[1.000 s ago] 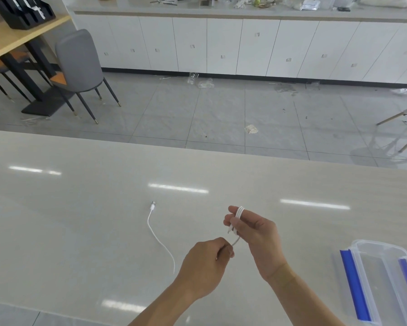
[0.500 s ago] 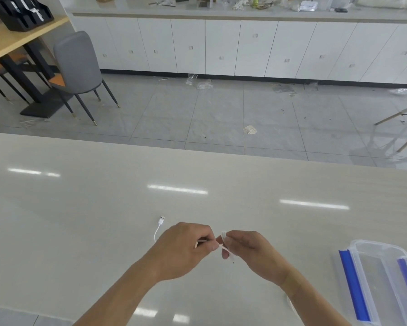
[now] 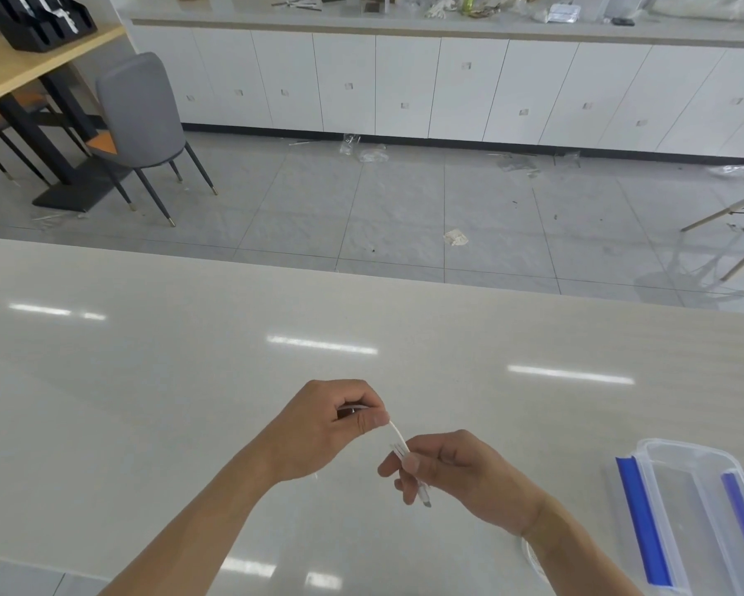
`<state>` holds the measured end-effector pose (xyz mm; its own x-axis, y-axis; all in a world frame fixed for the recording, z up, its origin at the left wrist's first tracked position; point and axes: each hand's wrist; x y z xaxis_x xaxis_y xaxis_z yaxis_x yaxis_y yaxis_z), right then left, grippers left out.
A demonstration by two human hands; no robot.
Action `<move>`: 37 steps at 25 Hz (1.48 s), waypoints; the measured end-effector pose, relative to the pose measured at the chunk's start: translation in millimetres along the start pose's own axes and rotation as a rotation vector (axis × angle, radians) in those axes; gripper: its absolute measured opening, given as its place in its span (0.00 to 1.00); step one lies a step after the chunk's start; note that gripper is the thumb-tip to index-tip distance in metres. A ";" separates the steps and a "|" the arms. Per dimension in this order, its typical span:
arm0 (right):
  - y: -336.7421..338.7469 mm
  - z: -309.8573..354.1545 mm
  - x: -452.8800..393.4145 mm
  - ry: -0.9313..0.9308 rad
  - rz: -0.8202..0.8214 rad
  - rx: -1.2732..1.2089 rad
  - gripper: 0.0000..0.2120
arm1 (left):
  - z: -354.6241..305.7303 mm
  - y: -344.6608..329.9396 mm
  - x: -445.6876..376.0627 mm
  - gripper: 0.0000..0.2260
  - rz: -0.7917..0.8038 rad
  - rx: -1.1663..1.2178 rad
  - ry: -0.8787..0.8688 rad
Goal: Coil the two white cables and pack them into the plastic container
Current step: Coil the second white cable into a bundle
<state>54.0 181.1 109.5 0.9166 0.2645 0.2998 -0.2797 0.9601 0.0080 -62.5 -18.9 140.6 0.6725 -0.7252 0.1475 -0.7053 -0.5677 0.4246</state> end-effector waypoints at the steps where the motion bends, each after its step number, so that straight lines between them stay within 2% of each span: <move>1: 0.1 0.2 0.3 0.006 -0.015 -0.030 0.14 | 2.7 -2.6 -0.5 0.05 -0.015 0.045 -0.007; 8: -0.6 4.8 0.3 0.080 -0.048 -0.314 0.14 | 21.9 -25.3 -4.2 0.09 -0.172 0.235 0.052; 12: -1.8 7.0 -7.4 0.169 -0.166 -0.507 0.15 | 26.2 -52.0 -1.7 0.12 -0.234 0.254 0.090; 15: -1.1 11.4 -12.3 0.239 -0.185 -0.630 0.13 | 22.9 -74.4 -0.3 0.15 -0.261 0.244 0.106; 18: 0.1 11.6 -16.5 0.243 -0.278 -0.666 0.13 | 19.1 -88.9 3.2 0.14 -0.265 0.201 0.121; 22: 3.6 4.1 -19.3 0.224 -0.454 -0.630 0.15 | 16.2 -96.5 12.1 0.12 -0.195 0.107 0.151; 26: 3.1 -0.2 -19.7 0.217 -0.545 -0.575 0.15 | 8.3 -101.0 20.9 0.11 -0.099 -0.091 0.175; 30: -3.3 1.3 -17.7 0.129 -0.616 -0.256 0.16 | -9.2 -93.1 23.5 0.12 -0.029 -0.250 0.131; 33: -3.4 -0.1 -14.7 0.061 -0.519 0.055 0.12 | -19.2 -71.4 19.5 0.12 -0.035 -0.282 0.100; 37: 0.3 7.6 -8.6 0.076 -0.349 0.109 0.07 | -20.6 -42.4 15.0 0.11 -0.005 -0.318 0.061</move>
<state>43.9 178.4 114.2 0.9795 -0.0669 0.1900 0.0282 0.9795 0.1997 -17.8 2.2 143.2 0.6949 -0.6925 0.1939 -0.6028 -0.4139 0.6821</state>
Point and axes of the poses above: each hand's wrist, its own x-axis away from the middle knuckle, its own y-axis out of the back of the hand, z = x × y
